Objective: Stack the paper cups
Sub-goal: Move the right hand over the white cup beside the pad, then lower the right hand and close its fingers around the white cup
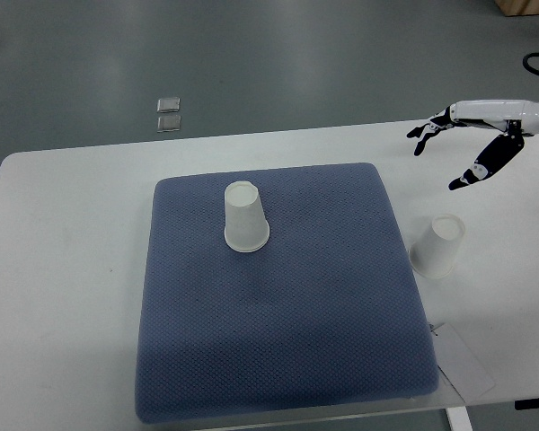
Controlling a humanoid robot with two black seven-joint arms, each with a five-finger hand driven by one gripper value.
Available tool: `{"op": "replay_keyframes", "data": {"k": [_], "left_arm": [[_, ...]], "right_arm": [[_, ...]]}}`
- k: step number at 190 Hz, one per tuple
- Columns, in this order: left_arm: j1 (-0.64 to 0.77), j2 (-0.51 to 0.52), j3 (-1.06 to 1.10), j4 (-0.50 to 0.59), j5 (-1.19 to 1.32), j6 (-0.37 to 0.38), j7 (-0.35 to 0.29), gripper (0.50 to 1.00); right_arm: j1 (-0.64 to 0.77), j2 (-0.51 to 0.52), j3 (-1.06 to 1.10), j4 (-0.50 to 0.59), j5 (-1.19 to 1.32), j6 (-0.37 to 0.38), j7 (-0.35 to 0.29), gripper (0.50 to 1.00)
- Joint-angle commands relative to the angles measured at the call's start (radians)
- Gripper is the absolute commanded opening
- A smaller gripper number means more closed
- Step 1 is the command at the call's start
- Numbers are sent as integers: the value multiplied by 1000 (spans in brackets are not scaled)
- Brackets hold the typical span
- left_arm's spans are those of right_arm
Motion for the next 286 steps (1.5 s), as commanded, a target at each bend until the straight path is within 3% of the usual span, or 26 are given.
{"op": "replay_keyframes", "data": {"k": [1, 19, 126, 286], "left_arm": [[0, 0, 0, 0, 0, 0, 0, 1000], [0, 0, 0, 0, 0, 0, 0, 1000], [0, 0, 0, 0, 0, 0, 0, 1000], [0, 0, 0, 0, 0, 0, 0, 1000]], "right_arm": [[-6, -2, -68, 0, -41, -86, 18, 905], [-8, -2, -121, 0, -45, -152, 23, 905], [-34, -23, -310, 0, -55, -320, 46, 893], [-44, 4, -306, -10, -55, -329, 44, 895]]}}
